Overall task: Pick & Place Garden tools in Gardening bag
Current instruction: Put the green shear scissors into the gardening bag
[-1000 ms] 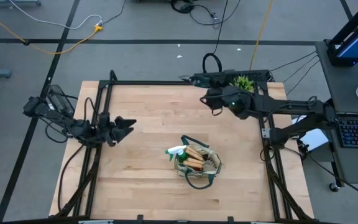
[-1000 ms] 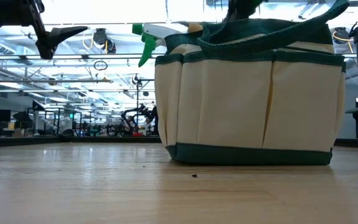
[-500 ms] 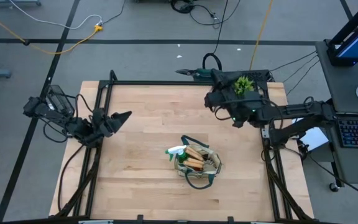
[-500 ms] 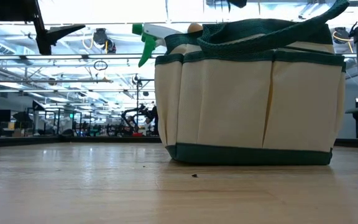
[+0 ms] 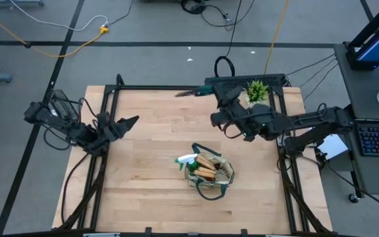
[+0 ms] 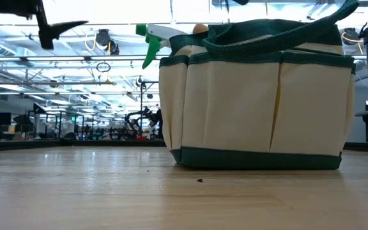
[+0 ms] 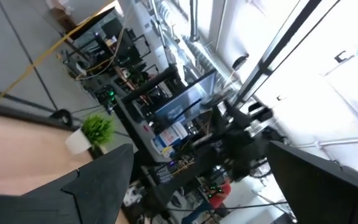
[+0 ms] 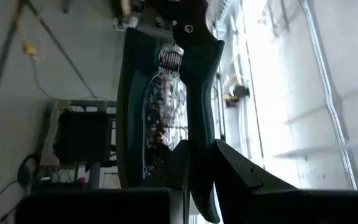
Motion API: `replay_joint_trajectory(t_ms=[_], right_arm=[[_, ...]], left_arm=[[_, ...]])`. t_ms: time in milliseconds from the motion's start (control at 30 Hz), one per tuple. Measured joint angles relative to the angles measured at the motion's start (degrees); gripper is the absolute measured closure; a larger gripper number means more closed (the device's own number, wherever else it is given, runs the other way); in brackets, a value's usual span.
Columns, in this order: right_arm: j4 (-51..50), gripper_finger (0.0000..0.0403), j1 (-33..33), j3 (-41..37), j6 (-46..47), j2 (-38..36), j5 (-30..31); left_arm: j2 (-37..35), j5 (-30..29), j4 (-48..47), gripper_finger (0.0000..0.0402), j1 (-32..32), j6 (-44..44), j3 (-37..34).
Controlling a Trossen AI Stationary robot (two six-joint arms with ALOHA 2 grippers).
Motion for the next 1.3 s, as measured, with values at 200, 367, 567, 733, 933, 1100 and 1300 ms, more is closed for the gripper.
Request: replay_joint_trajectory(t_ms=[200, 367, 567, 733, 933, 1100, 1300], right_arm=[[-0.31, 0.0366, 0.8, -0.04, -2.36, 2.15, -3.87], [-0.46, 0.0366, 1.16, 0.03, -4.03, 3.85, -6.37], [-1.05, 0.0366, 1.63, 0.0, -8.33, 4.76, -10.02], [-2.54, 0.0366, 1.85, -0.09, -8.98, 4.84, -10.74], [-3.32, 0.0366, 1.89, -0.07, -9.6, 4.96, -12.85], [-3.0, 0.0366, 1.97, -0.07, -11.9, 5.14, -14.21], [-3.21, 0.0366, 2.48, -0.07, -16.68, 5.85, -15.78]], left_arm=[[6.76, 0.17, -2.86, 0.0027, 0.0, 7.22, 10.76], [12.46, 0.5, -14.44, 0.0027, 0.02, 9.52, 22.6], [19.18, 1.47, -31.05, 0.0027, 1.44, 9.73, 36.9], [24.91, 6.3, -39.63, 0.0027, 4.18, 10.99, 45.55], [32.29, 13.11, -48.6, 0.0027, 8.34, 12.27, 54.96], [37.61, 20.95, -58.61, 0.0027, 13.06, 10.36, 63.19], [41.71, 32.97, -66.13, 0.0027, 18.92, 5.96, 71.5]])
